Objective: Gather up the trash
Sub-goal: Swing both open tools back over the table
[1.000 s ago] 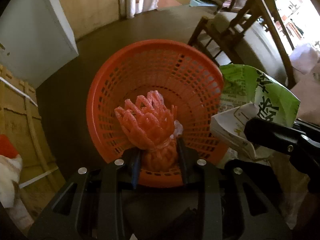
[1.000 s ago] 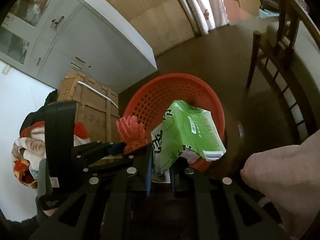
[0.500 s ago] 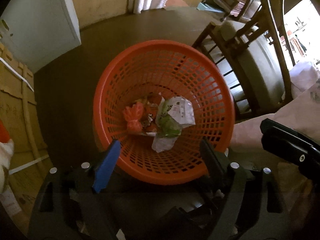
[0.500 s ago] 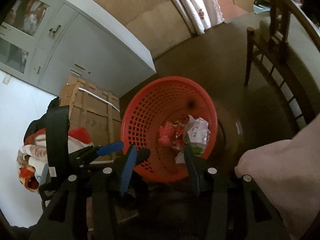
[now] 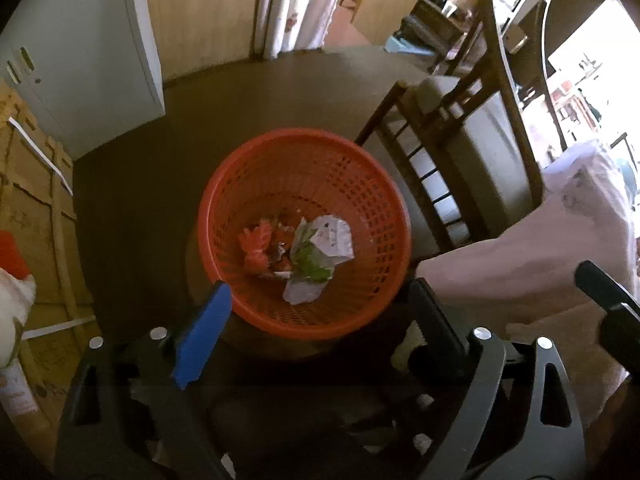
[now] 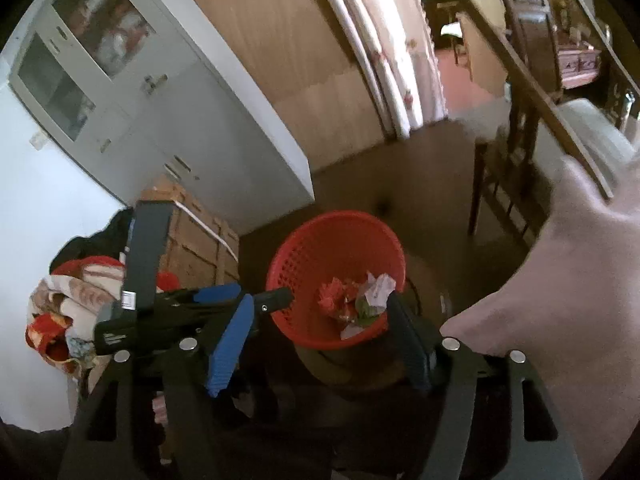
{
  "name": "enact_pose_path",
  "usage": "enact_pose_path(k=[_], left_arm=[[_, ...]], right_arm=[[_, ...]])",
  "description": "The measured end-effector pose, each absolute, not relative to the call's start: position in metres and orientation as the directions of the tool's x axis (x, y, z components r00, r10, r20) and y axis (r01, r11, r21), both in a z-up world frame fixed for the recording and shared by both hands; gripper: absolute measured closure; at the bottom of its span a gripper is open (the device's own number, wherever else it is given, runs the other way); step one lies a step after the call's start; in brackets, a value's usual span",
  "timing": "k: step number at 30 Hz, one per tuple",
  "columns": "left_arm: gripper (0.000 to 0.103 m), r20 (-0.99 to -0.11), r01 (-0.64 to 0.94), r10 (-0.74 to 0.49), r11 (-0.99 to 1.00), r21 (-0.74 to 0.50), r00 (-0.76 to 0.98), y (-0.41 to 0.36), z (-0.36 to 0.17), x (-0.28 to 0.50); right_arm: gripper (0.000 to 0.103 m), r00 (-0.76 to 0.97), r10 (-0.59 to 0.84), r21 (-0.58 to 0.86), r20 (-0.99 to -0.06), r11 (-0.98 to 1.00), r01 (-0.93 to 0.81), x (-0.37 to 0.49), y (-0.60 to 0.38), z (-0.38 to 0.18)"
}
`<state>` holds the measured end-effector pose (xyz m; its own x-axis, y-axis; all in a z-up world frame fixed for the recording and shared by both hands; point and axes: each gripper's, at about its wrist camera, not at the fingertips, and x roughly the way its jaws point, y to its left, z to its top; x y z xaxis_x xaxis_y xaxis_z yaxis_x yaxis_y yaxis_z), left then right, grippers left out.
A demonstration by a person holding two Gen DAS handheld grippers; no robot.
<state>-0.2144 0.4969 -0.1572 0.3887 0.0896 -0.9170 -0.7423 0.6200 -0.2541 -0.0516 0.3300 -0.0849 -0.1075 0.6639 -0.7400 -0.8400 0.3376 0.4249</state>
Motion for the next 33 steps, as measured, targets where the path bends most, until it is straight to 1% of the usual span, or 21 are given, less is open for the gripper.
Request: enact_pose_path(k=[2, 6, 12, 16, 21, 26, 30, 33], left_arm=[[0.013, -0.912, -0.741, 0.107, 0.624, -0.250, 0.397, 0.490, -0.147, -0.214], [0.012, -0.899, -0.729, 0.131, 0.639, -0.245, 0.418, 0.475, -0.126, -0.211], [0.012, -0.846, -0.659, 0.174, 0.710, -0.246, 0.503, 0.430, -0.078, -0.190], [0.008, -0.804, -0.570, 0.158, 0.782, -0.253, 0.573, 0.388, -0.048, -0.168], [0.008, -0.790, -0.460, 0.115, 0.859, -0.225, 0.602, 0.340, -0.030, -0.138], [0.008, -0.777, -0.340, 0.071, 0.921, -0.189, 0.625, 0.293, -0.020, -0.110], [0.008, -0.764, -0.222, 0.026, 0.963, -0.155, 0.645, 0.245, -0.010, -0.081], [0.008, -0.746, -0.112, -0.026, 0.985, -0.134, 0.666, 0.203, -0.002, -0.055]], right_arm=[[0.031, -0.095, 0.697, 0.438, -0.711, 0.332, -0.836, -0.049, 0.312, -0.069], [0.030, -0.057, 0.755, 0.456, -0.653, 0.331, -0.826, -0.045, 0.274, -0.040], [0.026, 0.034, 0.822, 0.475, -0.568, 0.362, -0.802, -0.037, 0.198, -0.001], [0.022, 0.113, 0.847, 0.476, -0.519, 0.397, -0.785, -0.030, 0.146, 0.019], [0.019, 0.243, 0.846, 0.475, -0.474, 0.478, -0.739, -0.024, 0.078, 0.034], [0.017, 0.399, 0.799, 0.461, -0.451, 0.591, -0.662, -0.018, -0.008, 0.035], [0.015, 0.544, 0.705, 0.441, -0.456, 0.709, -0.550, -0.018, -0.082, 0.030], [0.015, 0.642, 0.608, 0.424, -0.467, 0.791, -0.441, -0.018, -0.140, 0.029]])
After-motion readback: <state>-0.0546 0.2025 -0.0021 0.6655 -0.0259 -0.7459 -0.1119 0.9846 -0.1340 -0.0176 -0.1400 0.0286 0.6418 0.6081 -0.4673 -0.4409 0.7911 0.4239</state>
